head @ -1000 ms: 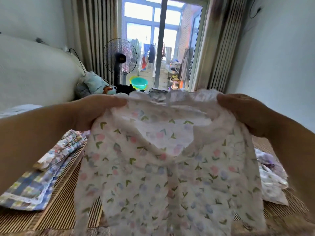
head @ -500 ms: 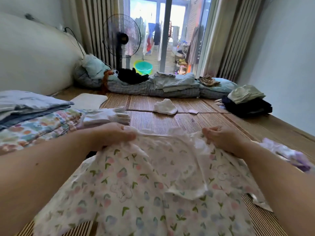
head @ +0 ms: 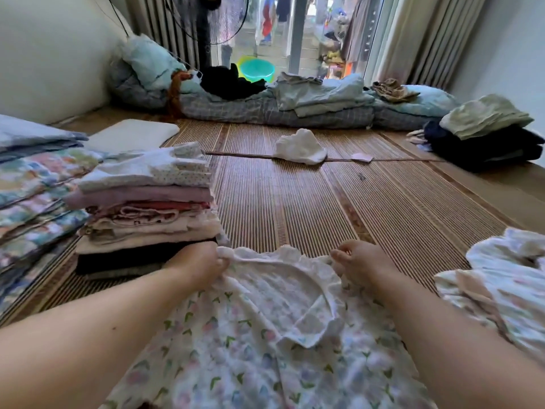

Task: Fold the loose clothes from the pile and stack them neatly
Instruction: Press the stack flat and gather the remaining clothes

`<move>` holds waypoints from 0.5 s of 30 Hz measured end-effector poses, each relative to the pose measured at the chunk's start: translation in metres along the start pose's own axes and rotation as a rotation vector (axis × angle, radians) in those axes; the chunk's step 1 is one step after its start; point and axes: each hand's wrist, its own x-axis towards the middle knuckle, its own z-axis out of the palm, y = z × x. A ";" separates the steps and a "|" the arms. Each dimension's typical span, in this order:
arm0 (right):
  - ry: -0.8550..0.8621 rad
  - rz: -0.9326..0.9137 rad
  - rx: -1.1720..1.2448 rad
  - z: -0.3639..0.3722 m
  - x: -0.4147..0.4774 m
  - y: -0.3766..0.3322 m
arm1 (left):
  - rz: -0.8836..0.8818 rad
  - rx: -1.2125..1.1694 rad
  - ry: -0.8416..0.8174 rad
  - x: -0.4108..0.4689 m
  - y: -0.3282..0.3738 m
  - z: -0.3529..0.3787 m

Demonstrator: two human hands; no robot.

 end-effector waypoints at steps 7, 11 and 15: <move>-0.111 -0.187 0.116 -0.020 -0.031 0.036 | 0.038 0.005 0.048 -0.013 0.011 0.020; -0.081 -0.230 -0.200 -0.011 -0.037 0.041 | 0.212 0.073 0.092 -0.037 0.043 0.028; -0.060 -0.150 -0.104 -0.013 -0.030 0.035 | 0.430 0.054 -0.113 -0.051 0.070 0.042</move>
